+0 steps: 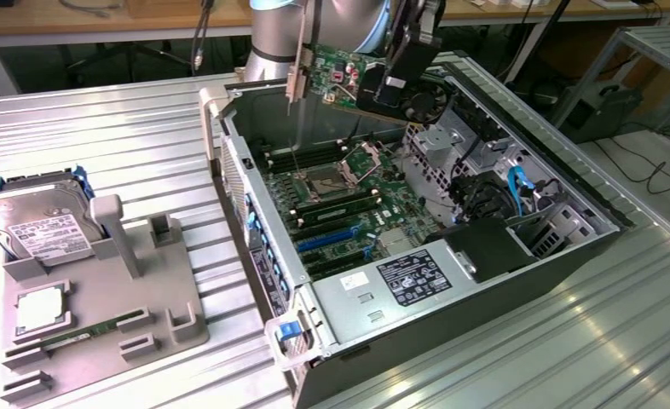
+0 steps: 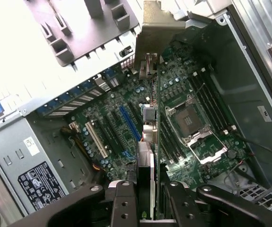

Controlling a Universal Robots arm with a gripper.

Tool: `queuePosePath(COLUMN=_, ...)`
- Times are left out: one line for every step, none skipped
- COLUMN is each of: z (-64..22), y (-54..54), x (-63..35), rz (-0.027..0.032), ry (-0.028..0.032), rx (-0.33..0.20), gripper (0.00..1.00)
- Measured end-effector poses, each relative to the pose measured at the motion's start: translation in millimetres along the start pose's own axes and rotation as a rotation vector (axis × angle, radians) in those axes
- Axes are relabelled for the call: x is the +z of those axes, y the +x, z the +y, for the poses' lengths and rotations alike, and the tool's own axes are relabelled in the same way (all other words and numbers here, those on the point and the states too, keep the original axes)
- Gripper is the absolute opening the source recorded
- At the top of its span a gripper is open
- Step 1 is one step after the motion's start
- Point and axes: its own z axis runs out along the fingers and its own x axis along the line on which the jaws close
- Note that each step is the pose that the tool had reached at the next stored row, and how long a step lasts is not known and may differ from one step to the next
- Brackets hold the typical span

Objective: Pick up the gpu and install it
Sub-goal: 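Insert the gpu into the slot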

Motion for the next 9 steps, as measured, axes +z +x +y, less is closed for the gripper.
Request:
queuePosePath(z=0.0, y=0.0, x=0.0, rz=0.0005, ry=0.0000, rx=-0.008, gripper=0.27)
queuePosePath(z=0.0, y=0.0, x=0.0, rz=0.0011, ry=-0.0001, rx=-0.017, gripper=0.27)
queuePosePath(z=0.0, y=0.0, x=0.1, rz=0.0016, ry=-0.0002, rx=-0.026, gripper=0.27)
queuePosePath(z=0.0, y=0.0, x=0.1, rz=0.0021, ry=-0.0002, rx=-0.035, gripper=0.27)
queuePosePath(z=0.0, y=0.0, x=0.1, rz=0.0027, ry=-0.0003, rx=-0.043, gripper=0.27)
queuePosePath(z=-0.1, y=0.1, x=0.1, rz=0.0032, ry=-0.0004, rx=-0.053, gripper=0.27)
queuePosePath(z=-0.1, y=0.1, x=0.2, rz=0.0042, ry=-0.0005, rx=-0.071, gripper=0.27)
queuePosePath(z=-0.1, y=0.1, x=0.2, rz=0.0050, ry=-0.0006, rx=-0.084, gripper=0.27)
queuePosePath(z=-0.1, y=0.2, x=0.2, rz=0.0057, ry=-0.0007, rx=-0.095, gripper=0.27)
